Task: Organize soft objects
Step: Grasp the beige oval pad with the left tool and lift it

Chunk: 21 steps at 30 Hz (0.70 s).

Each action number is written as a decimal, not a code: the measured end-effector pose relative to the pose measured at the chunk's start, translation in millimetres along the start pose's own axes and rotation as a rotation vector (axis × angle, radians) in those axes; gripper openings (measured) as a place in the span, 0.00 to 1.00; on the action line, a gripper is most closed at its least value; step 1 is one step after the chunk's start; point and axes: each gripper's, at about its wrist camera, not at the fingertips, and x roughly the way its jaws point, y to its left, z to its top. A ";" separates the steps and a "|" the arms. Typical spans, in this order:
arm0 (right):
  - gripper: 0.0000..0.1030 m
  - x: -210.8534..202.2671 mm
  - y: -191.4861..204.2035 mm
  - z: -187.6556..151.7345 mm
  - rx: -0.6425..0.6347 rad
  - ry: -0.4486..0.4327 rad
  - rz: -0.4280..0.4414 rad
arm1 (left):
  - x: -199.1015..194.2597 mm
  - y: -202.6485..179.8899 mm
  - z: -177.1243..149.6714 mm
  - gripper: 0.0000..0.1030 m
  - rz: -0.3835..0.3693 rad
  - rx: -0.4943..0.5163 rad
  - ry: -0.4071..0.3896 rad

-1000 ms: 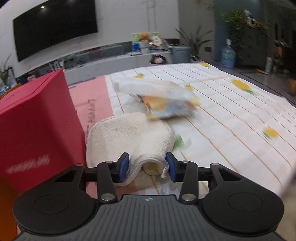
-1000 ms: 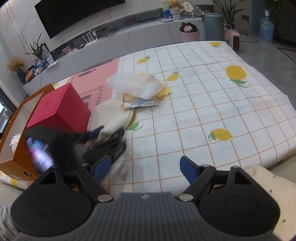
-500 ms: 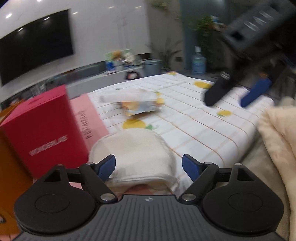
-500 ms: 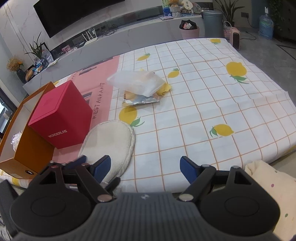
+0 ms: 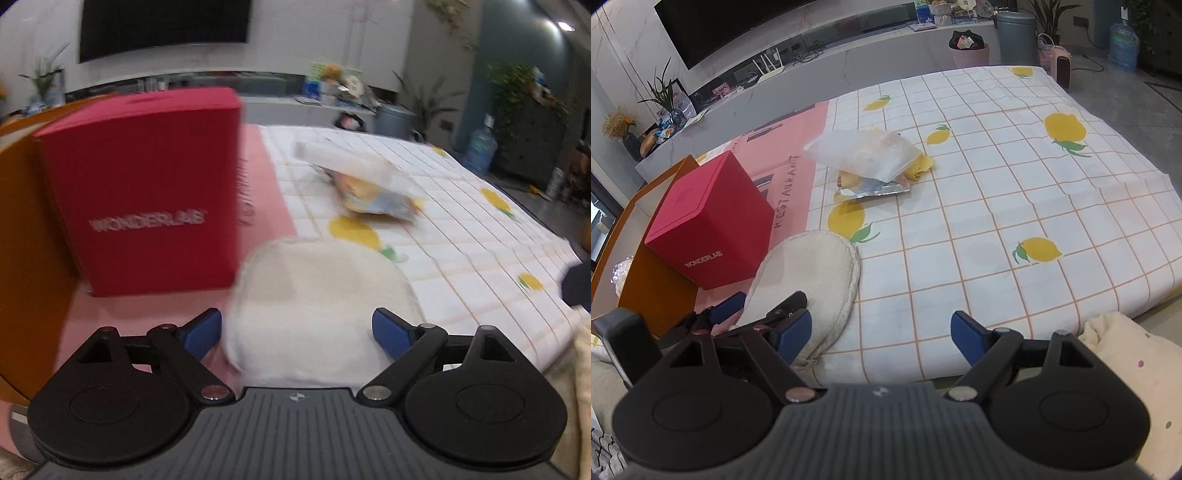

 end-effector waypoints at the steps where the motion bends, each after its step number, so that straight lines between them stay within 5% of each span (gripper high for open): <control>1: 0.80 0.7 -0.1 -0.2 0.000 0.001 -0.003 | -2.6 -4.0 -1.5 1.00 -0.018 0.017 0.000; 8: 0.81 12.3 -6.7 -1.2 0.027 0.038 -0.027 | -7.6 -35.3 -5.7 1.00 -0.109 0.228 0.052; 13: 0.81 14.1 -10.0 0.0 0.038 0.044 -0.036 | -1.2 -36.5 5.2 1.00 -0.172 0.165 0.143; 16: 0.81 13.7 -9.0 -0.1 0.033 0.044 -0.034 | 5.6 -44.2 3.8 1.00 -0.121 0.206 0.120; 19: 0.81 14.3 -8.8 -0.4 0.030 0.048 -0.035 | 3.4 -48.9 -1.9 0.89 -0.121 0.213 0.059; 21: 0.81 14.4 -9.1 -0.6 0.031 0.049 -0.033 | -1.2 -50.7 -3.8 0.71 -0.127 0.212 0.040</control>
